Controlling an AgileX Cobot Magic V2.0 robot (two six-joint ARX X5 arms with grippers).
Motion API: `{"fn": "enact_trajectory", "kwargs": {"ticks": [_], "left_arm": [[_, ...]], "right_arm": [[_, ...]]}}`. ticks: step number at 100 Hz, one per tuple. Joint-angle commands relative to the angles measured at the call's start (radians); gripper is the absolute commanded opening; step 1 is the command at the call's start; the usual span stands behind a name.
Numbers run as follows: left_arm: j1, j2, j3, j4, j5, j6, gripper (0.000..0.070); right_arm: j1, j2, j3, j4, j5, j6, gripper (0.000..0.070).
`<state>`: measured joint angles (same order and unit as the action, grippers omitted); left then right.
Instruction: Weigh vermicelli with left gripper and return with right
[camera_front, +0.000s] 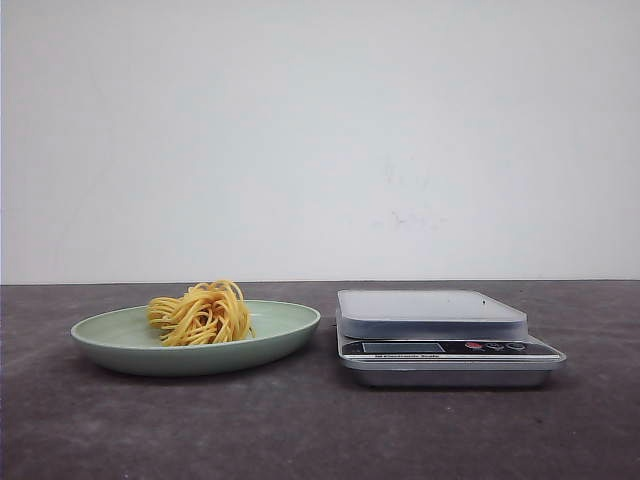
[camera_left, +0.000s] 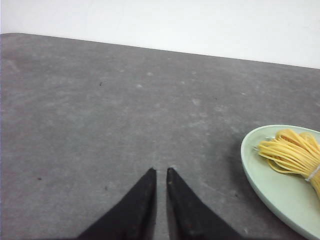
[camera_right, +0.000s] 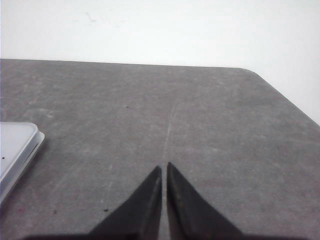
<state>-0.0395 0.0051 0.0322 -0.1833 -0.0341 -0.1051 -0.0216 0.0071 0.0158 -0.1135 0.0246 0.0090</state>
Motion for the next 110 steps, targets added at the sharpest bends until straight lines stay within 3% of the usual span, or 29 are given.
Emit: {"fn": "enact_trajectory", "kwargs": {"ticks": [1, 12, 28, 36, 45, 59, 63, 69, 76, 78, 81, 84, 92, 110], "left_arm": [[0.002, -0.002, -0.018, -0.005, 0.0, 0.018, 0.0], [0.002, -0.002, -0.011, 0.005, -0.026, -0.034, 0.0004], [-0.001, 0.019, 0.071, 0.018, -0.043, -0.226, 0.0006], [-0.002, 0.06, 0.14, 0.066, -0.034, -0.286, 0.0006], [-0.002, 0.122, 0.226, 0.084, -0.023, -0.291, 0.0006], [-0.002, 0.252, 0.406, -0.027, 0.038, -0.23, 0.0008], [-0.002, 0.288, 0.454, -0.055, 0.066, -0.202, 0.0066], [-0.002, 0.336, 0.521, -0.088, 0.107, -0.174, 0.0289], [-0.002, 0.383, 0.588, -0.113, 0.138, -0.172, 0.059], [-0.002, 0.393, 0.604, -0.117, 0.145, -0.172, 0.0615], [-0.002, 0.404, 0.62, -0.121, 0.156, -0.172, 0.0606], [-0.002, 0.415, 0.639, -0.128, 0.173, -0.172, 0.0575], [-0.002, 0.449, 0.684, -0.145, 0.212, -0.174, 0.0517], [-0.037, 0.565, 0.756, -0.105, 0.298, -0.222, 0.0517]], "right_arm": [[-0.002, -0.003, -0.003, 0.017, -0.002, 0.039, 0.0007], [-0.001, -0.003, 0.014, 0.035, -0.002, 0.077, 0.0006], [0.0, 0.013, 0.144, 0.032, 0.0, 0.206, 0.0006], [0.0, 0.037, 0.23, 0.03, -0.002, 0.266, 0.0006], [0.0, 0.088, 0.333, -0.025, -0.002, 0.272, 0.0005], [0.0, 0.187, 0.489, -0.188, -0.012, 0.267, 0.0006], [0.0, 0.208, 0.52, -0.207, -0.039, 0.258, 0.0006], [0.0, 0.23, 0.553, -0.206, -0.09, 0.25, 0.0033], [0.0, 0.247, 0.586, -0.209, -0.133, 0.248, 0.0238], [0.0, 0.248, 0.593, -0.209, -0.145, 0.248, 0.0307], [0.0, 0.253, 0.603, -0.209, -0.159, 0.247, 0.038], [0.0, 0.255, 0.612, -0.209, -0.164, 0.248, 0.0406], [0.0, 0.26, 0.635, -0.216, -0.178, 0.242, 0.0408], [0.0, 0.294, 0.699, -0.271, -0.219, 0.226, 0.041]]}}
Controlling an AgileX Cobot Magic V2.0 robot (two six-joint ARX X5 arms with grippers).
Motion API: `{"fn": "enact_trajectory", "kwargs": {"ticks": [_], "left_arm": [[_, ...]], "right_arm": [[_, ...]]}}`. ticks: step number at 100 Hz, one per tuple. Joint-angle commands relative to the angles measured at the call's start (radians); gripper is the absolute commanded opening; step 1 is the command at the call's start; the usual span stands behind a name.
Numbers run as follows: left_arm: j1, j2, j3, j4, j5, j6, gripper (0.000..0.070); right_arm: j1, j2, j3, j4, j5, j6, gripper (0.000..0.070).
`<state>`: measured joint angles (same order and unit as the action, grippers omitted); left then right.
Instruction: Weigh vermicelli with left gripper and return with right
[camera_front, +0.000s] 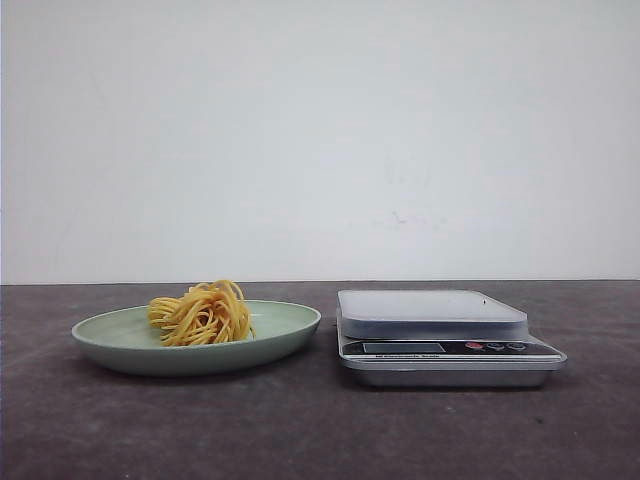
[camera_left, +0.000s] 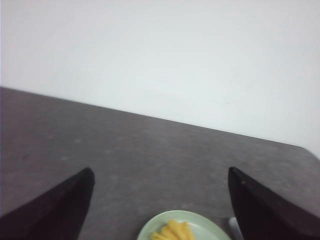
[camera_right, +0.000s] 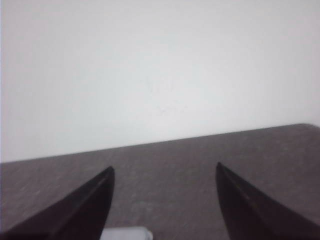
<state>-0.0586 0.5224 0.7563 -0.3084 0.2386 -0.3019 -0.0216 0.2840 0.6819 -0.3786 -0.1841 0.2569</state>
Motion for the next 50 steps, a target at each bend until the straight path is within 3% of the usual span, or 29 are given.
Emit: {"fn": "enact_trajectory", "kwargs": {"ticks": [1, 25, 50], "left_arm": [[-0.02, 0.052, 0.035, 0.022, 0.025, -0.026, 0.0517], [-0.175, 0.348, 0.187, 0.019, -0.017, -0.027, 0.0517], [-0.359, 0.652, 0.266, 0.019, -0.159, -0.027, 0.0518]], "right_arm": [[0.0, 0.02, 0.037, -0.01, -0.012, -0.023, 0.0411], [0.0, 0.106, 0.149, -0.095, -0.029, -0.051, 0.0431], [0.0, 0.192, 0.209, -0.15, -0.03, -0.067, 0.0461]]}}
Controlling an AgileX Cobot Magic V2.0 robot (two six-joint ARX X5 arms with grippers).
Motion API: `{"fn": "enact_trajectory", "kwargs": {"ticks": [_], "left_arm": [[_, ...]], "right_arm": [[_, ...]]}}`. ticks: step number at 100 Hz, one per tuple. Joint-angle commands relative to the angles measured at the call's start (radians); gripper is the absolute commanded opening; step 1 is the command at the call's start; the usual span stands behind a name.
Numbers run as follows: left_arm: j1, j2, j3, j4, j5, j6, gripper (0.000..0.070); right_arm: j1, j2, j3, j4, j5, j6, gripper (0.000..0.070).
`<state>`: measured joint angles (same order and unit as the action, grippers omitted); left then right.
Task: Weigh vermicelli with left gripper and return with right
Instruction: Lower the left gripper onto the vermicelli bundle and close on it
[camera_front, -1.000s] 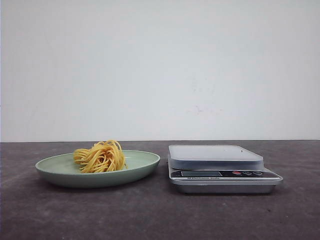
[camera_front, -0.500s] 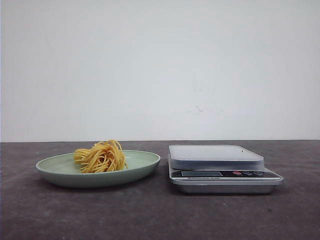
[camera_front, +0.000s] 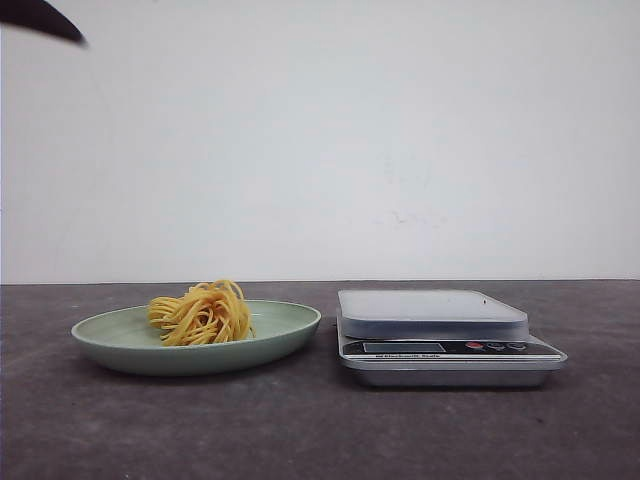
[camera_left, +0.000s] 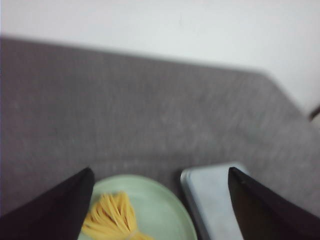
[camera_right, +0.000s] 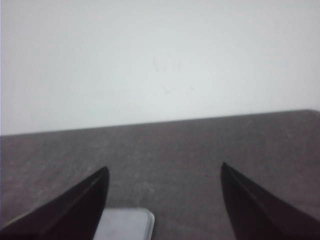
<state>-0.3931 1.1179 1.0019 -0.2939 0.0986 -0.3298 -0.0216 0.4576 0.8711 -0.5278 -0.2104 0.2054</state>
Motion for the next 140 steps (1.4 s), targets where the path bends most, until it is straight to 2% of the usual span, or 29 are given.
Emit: {"fn": "enact_trajectory", "kwargs": {"ticks": [1, 28, 58, 85, 96, 115, 119, 125, 131, 140], "left_arm": [[-0.03, 0.066, 0.021, 0.006, -0.023, 0.001, 0.0518], [-0.137, 0.311, 0.021, 0.032, -0.122, -0.005, 0.0517], [-0.192, 0.491, 0.021, 0.008, -0.131, -0.039, 0.0517], [-0.211, 0.544, 0.02, 0.0, -0.178, -0.043, 0.0502], [-0.21, 0.544, 0.021, -0.004, -0.178, -0.042, 0.0387], [-0.21, 0.547, 0.02, -0.03, -0.179, -0.045, 0.0376], [-0.21, 0.547, 0.02, -0.032, -0.179, -0.045, 0.0312], [-0.21, 0.547, 0.02, -0.029, -0.178, -0.041, 0.0129], [-0.21, 0.547, 0.02, -0.026, -0.178, -0.041, 0.0007], [-0.21, 0.547, 0.02, -0.025, -0.183, -0.042, 0.0001]], "right_arm": [[0.0, 0.02, 0.019, -0.001, -0.004, -0.015, 0.0461], [0.0, 0.051, 0.019, -0.059, -0.028, -0.031, 0.0466], [0.0, 0.051, 0.019, -0.072, -0.052, -0.031, 0.0466], [0.0, 0.051, 0.019, -0.084, -0.052, -0.031, 0.0466], [0.0, 0.051, 0.019, -0.087, -0.052, -0.031, 0.0466], [0.0, 0.051, 0.019, -0.086, -0.052, -0.029, 0.0465], [0.0, 0.051, 0.019, -0.086, -0.052, -0.028, 0.0465], [0.0, 0.051, 0.019, -0.086, -0.052, -0.028, 0.0465], [0.0, 0.051, 0.019, -0.087, -0.052, -0.028, 0.0465], [0.0, 0.051, 0.019, -0.087, -0.052, -0.029, 0.0464]]}}
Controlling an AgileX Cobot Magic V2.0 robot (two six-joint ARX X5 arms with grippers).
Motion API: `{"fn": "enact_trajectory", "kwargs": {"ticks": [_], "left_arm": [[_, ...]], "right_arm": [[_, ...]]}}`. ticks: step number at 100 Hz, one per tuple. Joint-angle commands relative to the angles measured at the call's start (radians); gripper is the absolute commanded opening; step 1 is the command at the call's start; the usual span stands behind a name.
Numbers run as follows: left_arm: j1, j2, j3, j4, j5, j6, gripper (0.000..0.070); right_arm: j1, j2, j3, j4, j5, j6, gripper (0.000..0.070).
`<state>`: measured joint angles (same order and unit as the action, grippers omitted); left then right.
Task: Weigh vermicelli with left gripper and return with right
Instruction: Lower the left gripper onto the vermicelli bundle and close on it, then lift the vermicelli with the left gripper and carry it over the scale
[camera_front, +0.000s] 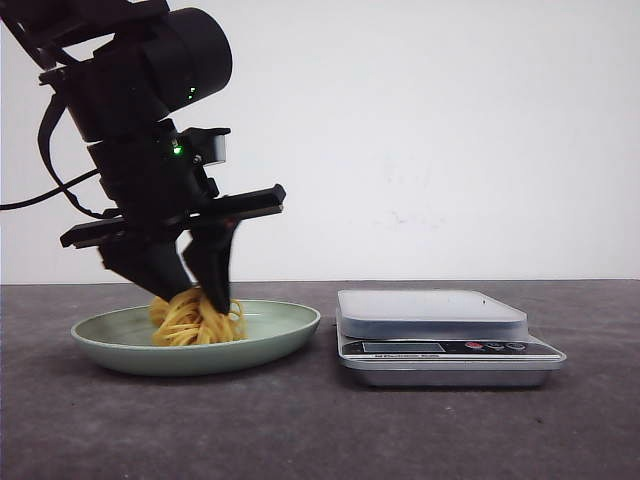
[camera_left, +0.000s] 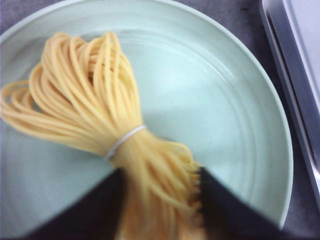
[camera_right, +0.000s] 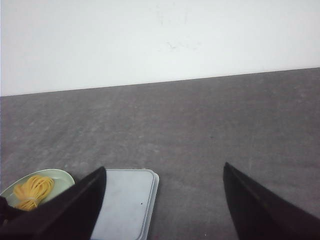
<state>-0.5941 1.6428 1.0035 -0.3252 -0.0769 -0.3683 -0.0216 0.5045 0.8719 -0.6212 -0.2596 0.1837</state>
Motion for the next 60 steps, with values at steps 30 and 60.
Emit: {"fn": "enact_trajectory", "kwargs": {"ticks": [30, 60], "left_arm": [[-0.009, -0.028, 0.019, -0.025, -0.031, 0.018, 0.0001], [-0.044, -0.246, 0.019, 0.053, 0.124, 0.039, 0.0001]], "right_arm": [[0.0, 0.004, 0.019, 0.006, -0.003, -0.007, 0.0464], [0.0, 0.003, 0.019, 0.006, -0.003, -0.007, 0.0464]]}}
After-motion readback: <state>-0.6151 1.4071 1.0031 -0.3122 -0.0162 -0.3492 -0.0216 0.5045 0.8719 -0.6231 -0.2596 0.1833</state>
